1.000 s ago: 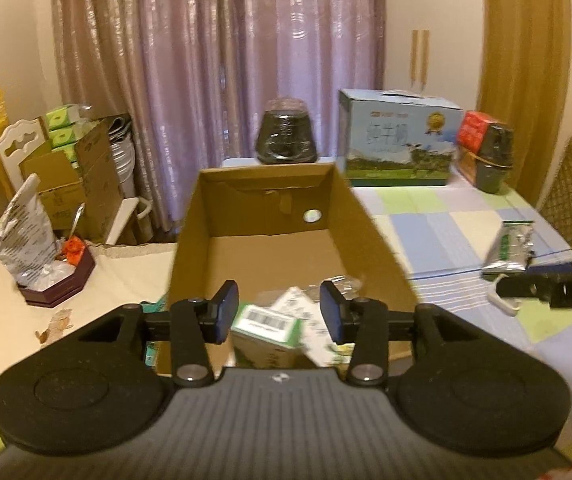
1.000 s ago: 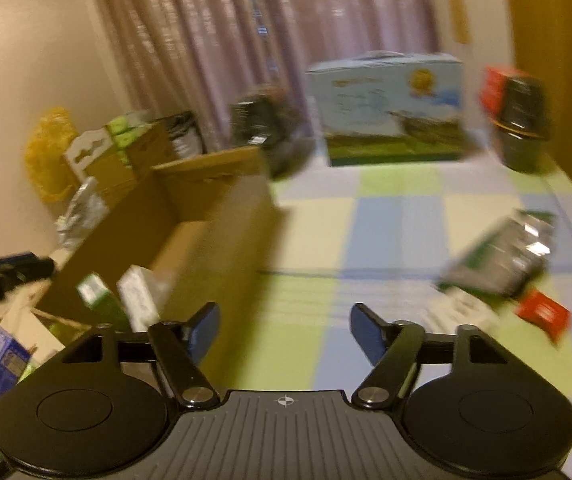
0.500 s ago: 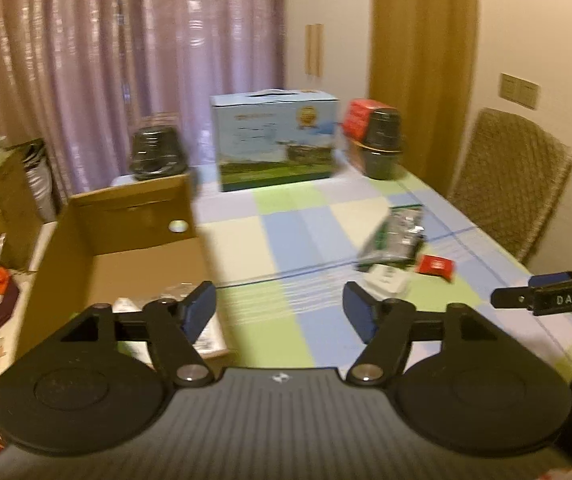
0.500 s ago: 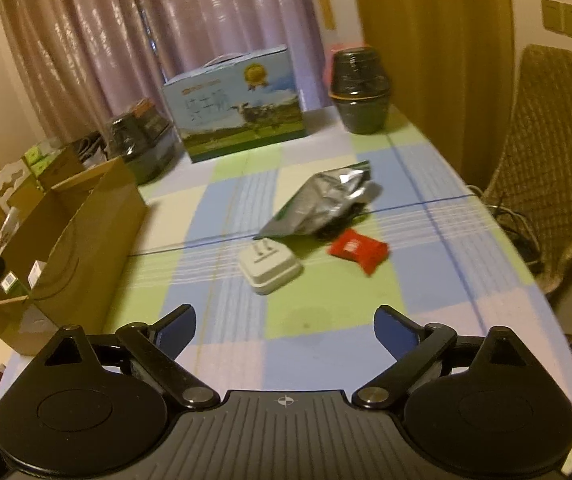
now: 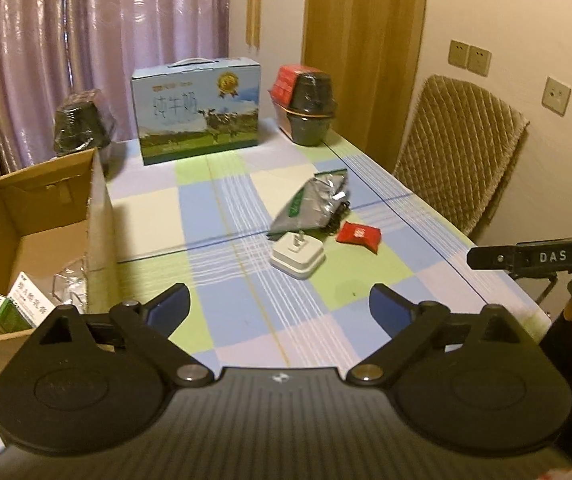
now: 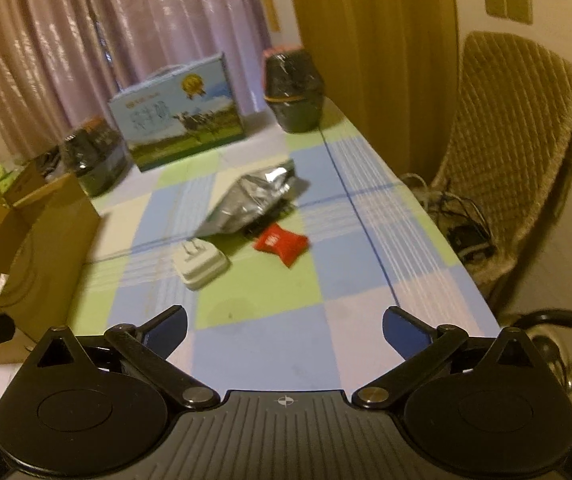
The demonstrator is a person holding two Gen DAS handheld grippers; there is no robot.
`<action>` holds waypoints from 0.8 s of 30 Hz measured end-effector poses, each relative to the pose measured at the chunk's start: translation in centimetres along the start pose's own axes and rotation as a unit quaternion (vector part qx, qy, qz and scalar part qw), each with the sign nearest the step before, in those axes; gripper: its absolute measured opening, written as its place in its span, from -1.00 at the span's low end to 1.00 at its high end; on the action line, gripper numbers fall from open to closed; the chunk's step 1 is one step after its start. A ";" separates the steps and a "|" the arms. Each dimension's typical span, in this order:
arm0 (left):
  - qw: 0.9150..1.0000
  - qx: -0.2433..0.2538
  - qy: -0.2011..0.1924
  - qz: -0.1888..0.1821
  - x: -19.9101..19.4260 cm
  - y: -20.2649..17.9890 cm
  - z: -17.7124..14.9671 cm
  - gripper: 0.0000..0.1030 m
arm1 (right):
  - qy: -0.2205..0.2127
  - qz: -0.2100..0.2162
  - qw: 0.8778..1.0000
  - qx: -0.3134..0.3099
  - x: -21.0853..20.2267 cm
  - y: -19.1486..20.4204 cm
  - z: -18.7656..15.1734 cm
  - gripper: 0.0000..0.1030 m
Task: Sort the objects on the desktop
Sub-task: 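Move both open tools back over the items on the table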
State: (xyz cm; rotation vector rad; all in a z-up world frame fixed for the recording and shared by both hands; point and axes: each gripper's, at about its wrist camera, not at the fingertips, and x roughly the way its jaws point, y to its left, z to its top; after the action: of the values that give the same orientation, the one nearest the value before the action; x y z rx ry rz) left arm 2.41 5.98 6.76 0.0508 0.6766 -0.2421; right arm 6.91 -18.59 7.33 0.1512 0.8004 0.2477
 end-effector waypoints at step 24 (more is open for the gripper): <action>0.999 0.015 0.039 -0.019 2.4 -1.4 -0.8 0.90 | 0.027 0.001 1.000 0.008 0.9 -0.8 -0.9 0.97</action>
State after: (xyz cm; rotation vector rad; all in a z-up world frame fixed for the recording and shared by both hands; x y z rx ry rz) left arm 3.36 4.26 4.69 0.0770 0.7522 -0.2873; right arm 6.98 -19.11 5.88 0.1608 0.8559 0.2487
